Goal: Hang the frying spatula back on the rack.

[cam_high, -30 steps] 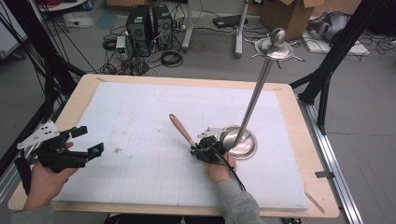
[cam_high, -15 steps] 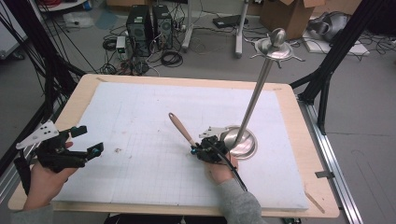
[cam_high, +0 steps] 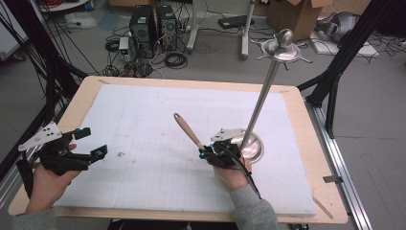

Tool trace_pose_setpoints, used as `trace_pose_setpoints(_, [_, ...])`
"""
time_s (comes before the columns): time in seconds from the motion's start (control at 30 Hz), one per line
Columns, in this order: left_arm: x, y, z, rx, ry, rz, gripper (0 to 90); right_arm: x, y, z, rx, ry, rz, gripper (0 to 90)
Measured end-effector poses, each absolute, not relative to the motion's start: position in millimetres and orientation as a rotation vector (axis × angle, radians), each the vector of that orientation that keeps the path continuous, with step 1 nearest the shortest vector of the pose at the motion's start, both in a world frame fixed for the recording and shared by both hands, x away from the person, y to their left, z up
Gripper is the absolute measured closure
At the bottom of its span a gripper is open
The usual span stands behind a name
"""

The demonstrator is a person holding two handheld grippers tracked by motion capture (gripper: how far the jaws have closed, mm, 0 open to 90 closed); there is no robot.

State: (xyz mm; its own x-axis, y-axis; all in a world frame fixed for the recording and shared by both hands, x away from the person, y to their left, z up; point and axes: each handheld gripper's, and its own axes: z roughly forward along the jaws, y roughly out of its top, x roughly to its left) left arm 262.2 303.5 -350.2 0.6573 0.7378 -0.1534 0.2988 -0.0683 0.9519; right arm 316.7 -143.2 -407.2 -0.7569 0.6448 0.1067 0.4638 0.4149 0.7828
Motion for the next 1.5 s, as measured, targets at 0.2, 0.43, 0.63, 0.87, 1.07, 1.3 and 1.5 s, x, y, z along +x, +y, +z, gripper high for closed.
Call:
trace_pose_setpoints(0.2, [263.7,302.0,-348.4,1.649,0.846,0.451,1.8,307.1,-154.9,-395.5,0.937,2.463,1.288,78.3])
trace_pose_setpoints(0.43, [265.7,299.0,-347.4,1.65,0.818,0.448,1.7,298.4,-170.5,-384.5,0.892,2.46,1.326,78.3])
trace_pose_setpoints(0.63, [265.7,297.0,-343.8,1.649,0.79,0.457,1.8,293.7,-187.3,-377.1,0.867,2.447,1.384,78.3])
trace_pose_setpoints(0.87, [266.4,296.1,-342.4,1.645,0.784,0.453,1.8,285.9,-210.1,-361.7,0.814,2.428,1.47,78.3])
trace_pose_setpoints(1.07, [267.3,295.0,-342.7,1.649,0.788,0.45,1.8,277.7,-224.2,-344.9,0.748,2.435,1.48,78.3])
trace_pose_setpoints(1.3, [268.4,294.5,-344.1,1.652,0.795,0.446,1.8,270.5,-240.7,-329.0,0.694,2.423,1.507,78.3])
trace_pose_setpoints(1.5, [268.6,294.5,-344.4,1.654,0.797,0.445,1.8,266.6,-259.6,-319.9,0.669,2.406,1.539,78.3])
